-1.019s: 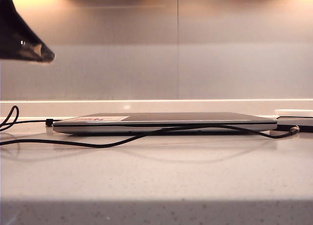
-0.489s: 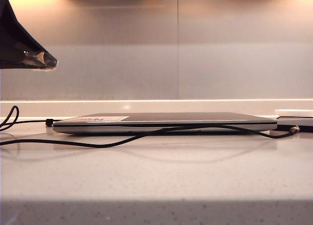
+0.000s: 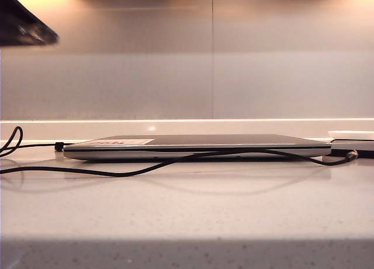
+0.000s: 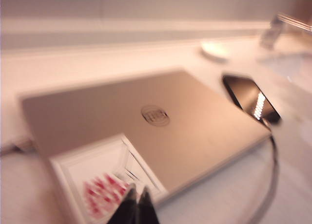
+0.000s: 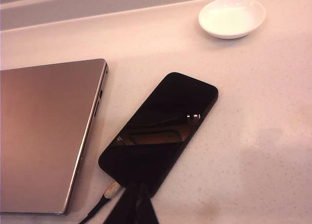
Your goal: Pick up the charging cable and the phone, plug the charging cable into the charging port on the phone, and finally place them back on the table.
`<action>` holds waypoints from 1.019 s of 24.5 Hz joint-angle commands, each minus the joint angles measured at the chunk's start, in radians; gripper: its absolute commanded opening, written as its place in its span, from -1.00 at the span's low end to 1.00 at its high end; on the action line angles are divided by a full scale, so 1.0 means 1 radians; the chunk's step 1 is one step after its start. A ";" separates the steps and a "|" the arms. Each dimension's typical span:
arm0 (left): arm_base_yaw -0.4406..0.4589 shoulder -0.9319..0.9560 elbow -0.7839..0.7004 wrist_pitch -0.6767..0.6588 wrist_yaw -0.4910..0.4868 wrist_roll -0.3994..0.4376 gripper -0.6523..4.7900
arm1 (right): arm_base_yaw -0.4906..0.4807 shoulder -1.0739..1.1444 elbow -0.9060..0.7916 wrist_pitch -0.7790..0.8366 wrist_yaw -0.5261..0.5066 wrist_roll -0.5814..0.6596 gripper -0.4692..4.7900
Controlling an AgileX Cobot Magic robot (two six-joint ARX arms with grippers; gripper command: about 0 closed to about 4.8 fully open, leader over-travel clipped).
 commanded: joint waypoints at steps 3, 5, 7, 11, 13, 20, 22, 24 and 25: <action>0.220 -0.179 -0.055 -0.004 -0.001 0.018 -0.78 | 0.001 -0.002 0.006 0.014 -0.002 -0.002 -0.82; 0.294 -0.236 -0.078 -0.005 -0.001 0.018 -0.78 | 0.001 -0.002 0.006 0.014 -0.002 -0.002 -0.82; 0.373 -0.295 -0.103 -0.005 -0.001 0.018 -0.78 | 0.001 -0.002 0.006 0.014 -0.002 -0.002 -0.82; 0.489 -0.384 -0.146 -0.005 -0.001 0.019 -0.78 | 0.001 -0.002 0.006 0.014 -0.002 -0.002 -0.82; 0.553 -0.445 -0.183 -0.018 -0.001 0.019 -0.78 | 0.001 -0.002 0.006 0.014 -0.002 -0.002 -0.82; 0.566 -0.463 -0.235 -0.020 -0.001 0.068 -0.78 | 0.001 -0.002 0.006 0.014 -0.002 -0.002 -0.82; 0.565 -0.463 -0.261 0.003 -0.001 0.067 -0.78 | 0.001 -0.002 0.006 0.014 -0.002 -0.002 -0.82; 0.565 -0.463 -0.262 -0.017 -0.001 0.068 -0.78 | 0.001 -0.002 0.006 0.014 -0.002 -0.002 -0.82; 0.565 -0.463 -0.262 -0.019 -0.001 0.075 -0.78 | 0.001 -0.002 0.006 0.014 -0.002 -0.002 -0.82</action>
